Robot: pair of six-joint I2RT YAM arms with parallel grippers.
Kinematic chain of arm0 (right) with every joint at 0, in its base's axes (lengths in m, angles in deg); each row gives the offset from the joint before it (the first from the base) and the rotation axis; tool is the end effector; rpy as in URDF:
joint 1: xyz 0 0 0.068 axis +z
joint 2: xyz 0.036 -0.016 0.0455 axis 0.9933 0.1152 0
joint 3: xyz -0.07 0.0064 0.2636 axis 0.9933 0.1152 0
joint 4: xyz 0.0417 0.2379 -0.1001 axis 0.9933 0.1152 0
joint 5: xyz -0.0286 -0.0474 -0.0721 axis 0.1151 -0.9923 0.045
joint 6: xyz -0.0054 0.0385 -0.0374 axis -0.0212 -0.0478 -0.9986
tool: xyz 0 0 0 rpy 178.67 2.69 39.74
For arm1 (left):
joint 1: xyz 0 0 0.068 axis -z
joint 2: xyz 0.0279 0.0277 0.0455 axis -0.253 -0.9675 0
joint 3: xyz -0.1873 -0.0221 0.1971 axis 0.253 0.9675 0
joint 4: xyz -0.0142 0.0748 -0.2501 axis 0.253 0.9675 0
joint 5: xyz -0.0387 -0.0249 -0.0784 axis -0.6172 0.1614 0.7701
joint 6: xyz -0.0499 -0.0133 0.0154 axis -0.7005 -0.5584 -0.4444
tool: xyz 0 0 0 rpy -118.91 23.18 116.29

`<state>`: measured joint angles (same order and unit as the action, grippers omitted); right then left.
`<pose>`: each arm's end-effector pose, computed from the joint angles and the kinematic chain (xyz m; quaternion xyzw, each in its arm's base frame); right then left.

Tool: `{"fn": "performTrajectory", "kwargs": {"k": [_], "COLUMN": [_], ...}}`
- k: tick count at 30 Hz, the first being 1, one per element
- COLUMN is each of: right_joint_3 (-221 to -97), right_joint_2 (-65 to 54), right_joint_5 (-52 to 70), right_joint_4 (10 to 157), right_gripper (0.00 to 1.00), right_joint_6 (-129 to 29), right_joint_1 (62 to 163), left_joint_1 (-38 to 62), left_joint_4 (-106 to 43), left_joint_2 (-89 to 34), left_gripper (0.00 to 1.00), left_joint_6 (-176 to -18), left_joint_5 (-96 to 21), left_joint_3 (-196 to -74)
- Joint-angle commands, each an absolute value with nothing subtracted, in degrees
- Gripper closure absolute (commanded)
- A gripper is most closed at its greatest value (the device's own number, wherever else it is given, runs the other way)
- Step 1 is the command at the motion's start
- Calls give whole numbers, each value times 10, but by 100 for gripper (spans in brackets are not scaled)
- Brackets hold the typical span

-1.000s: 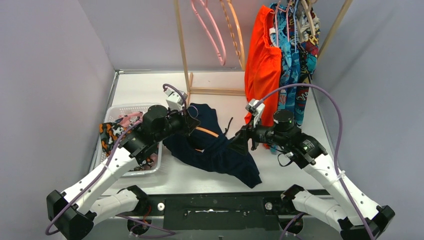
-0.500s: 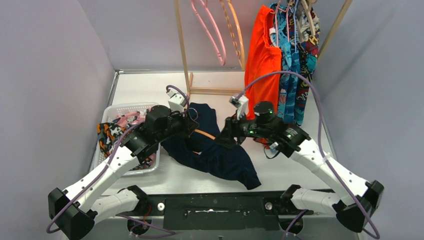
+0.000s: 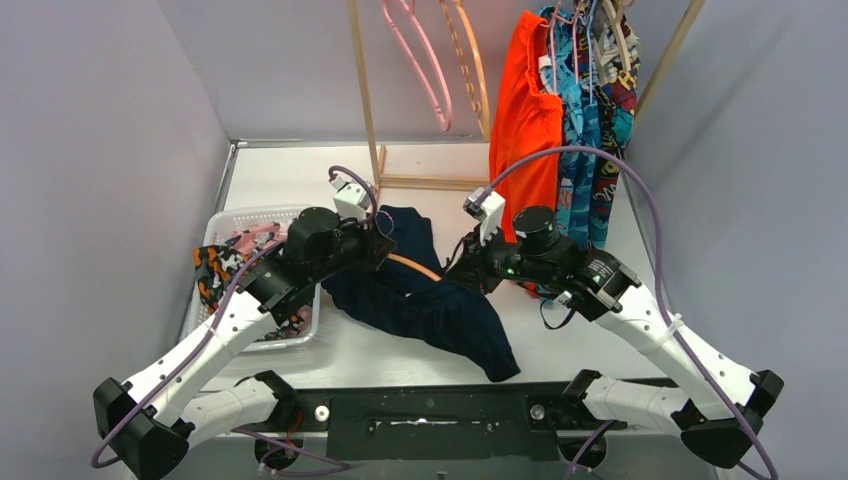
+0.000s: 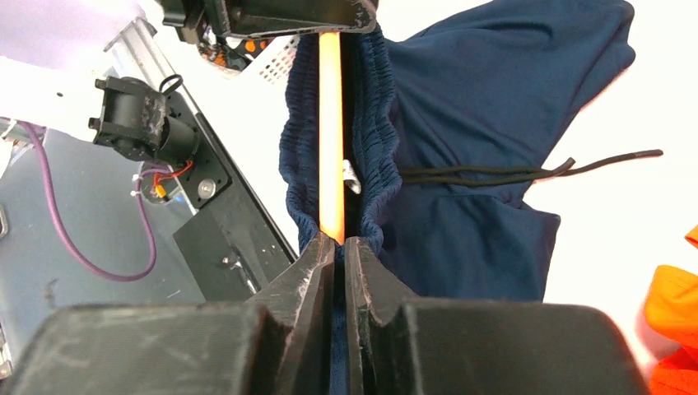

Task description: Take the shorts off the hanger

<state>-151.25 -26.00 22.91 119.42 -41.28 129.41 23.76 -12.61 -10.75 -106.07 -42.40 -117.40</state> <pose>0.1439 0.1680 0.3801 -0.3134 0.7948 0.3908 0.3427 0.1830 -0.1479 0.3409 0.1435 0.8119 -0.3006 0.4795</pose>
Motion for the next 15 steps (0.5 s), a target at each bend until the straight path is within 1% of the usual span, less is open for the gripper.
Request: {"fn": "performTrajectory", "kwargs": {"k": [1,5,9,12,15], "right_joint_3": [-1520,-1506,-1498,-1490,-1473], "right_joint_2": [-281,-324,-376,-406,-418], "right_joint_5": [252,256,222,194,215], "right_joint_4": [1200,1231,1253,1264,1256], "right_gripper": [100,100,100,100,100], "right_joint_6": [-434,-461,-475,-461,-447], "right_joint_1": [1291,1290,1287,1286,1286], "left_joint_1": [236,234,226,220,220], "left_joint_4": [-161,-148,-148,-169,-195], "left_joint_2": [-85,-90,-97,-98,-91], "left_gripper": [100,100,100,100,100], "left_joint_6": [-1044,-1048,-1071,-1098,-1124], "left_joint_5": [-452,-533,-560,-547,-542], "left_joint_3": [-1212,-1248,-1266,-1258,-1243]}}
